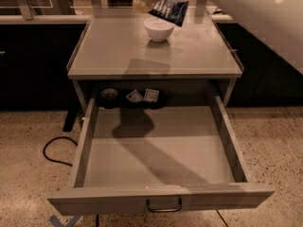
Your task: Pick rxbar blueberry from top drawer and place on counter
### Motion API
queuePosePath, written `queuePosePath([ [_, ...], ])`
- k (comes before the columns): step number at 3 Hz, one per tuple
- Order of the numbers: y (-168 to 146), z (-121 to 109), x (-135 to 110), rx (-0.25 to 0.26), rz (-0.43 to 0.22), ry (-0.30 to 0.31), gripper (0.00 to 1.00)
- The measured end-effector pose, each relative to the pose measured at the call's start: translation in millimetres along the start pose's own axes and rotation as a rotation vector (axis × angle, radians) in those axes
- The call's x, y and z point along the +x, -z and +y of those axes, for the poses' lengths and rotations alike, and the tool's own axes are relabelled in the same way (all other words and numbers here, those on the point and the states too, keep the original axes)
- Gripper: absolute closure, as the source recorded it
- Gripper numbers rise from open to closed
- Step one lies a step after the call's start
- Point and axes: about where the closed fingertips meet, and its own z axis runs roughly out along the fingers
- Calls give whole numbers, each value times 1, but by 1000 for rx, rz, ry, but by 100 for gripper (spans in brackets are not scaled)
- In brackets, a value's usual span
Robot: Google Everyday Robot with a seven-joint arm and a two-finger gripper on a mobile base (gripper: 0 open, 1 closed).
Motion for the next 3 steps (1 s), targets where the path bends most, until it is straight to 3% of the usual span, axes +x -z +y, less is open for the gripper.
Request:
queuePosePath([
  [1, -45, -55, 71, 52, 157, 28, 100],
  [2, -50, -83, 107, 90, 206, -12, 100],
  [3, -49, -83, 107, 92, 205, -12, 100],
])
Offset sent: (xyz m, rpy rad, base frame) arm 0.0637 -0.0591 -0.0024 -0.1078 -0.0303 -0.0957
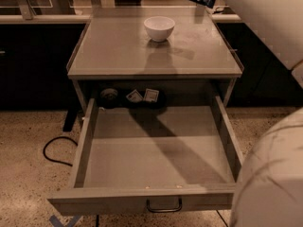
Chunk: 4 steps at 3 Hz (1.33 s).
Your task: Pick rxbar blueberry from top drawer and place on counter
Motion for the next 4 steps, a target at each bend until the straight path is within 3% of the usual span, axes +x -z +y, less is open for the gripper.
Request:
queuePosePath([
  [1, -5, -6, 10, -37, -26, -7, 100],
  [2, -46, 24, 100, -212, 44, -7, 100],
  [3, -71, 52, 101, -325, 19, 36, 100],
  [4, -71, 52, 101, -325, 19, 36, 100],
])
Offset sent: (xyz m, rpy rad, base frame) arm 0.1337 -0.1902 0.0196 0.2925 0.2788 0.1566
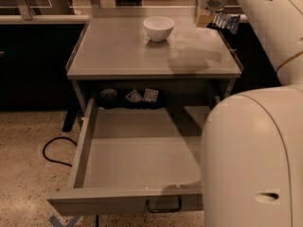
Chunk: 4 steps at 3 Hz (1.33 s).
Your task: Pick rxbar blueberry from top drawer and place on counter
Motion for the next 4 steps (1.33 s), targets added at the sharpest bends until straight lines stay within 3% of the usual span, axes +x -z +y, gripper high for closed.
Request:
queuePosePath([
  [1, -43, 17, 15, -74, -9, -60, 100],
  [2, -118, 59, 22, -219, -82, -138, 100],
  [3, -126, 62, 20, -237, -91, -143, 96],
  [4, -126, 62, 20, -237, -91, -143, 77],
])
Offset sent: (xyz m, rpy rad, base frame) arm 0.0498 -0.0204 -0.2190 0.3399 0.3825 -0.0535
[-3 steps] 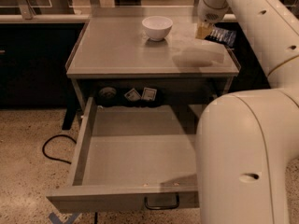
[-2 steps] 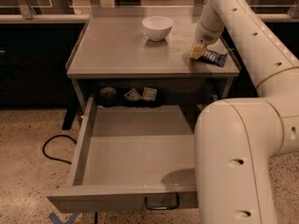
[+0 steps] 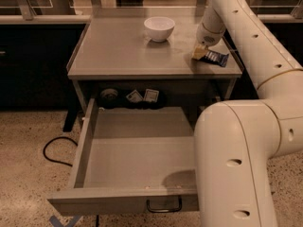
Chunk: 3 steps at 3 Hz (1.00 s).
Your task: Pick rxbar blueberry from top drawer and place on counter
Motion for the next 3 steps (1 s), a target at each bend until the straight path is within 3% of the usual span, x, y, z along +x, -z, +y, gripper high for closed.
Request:
queuePosePath([
  [3, 0, 0, 0, 0, 0, 0, 7],
])
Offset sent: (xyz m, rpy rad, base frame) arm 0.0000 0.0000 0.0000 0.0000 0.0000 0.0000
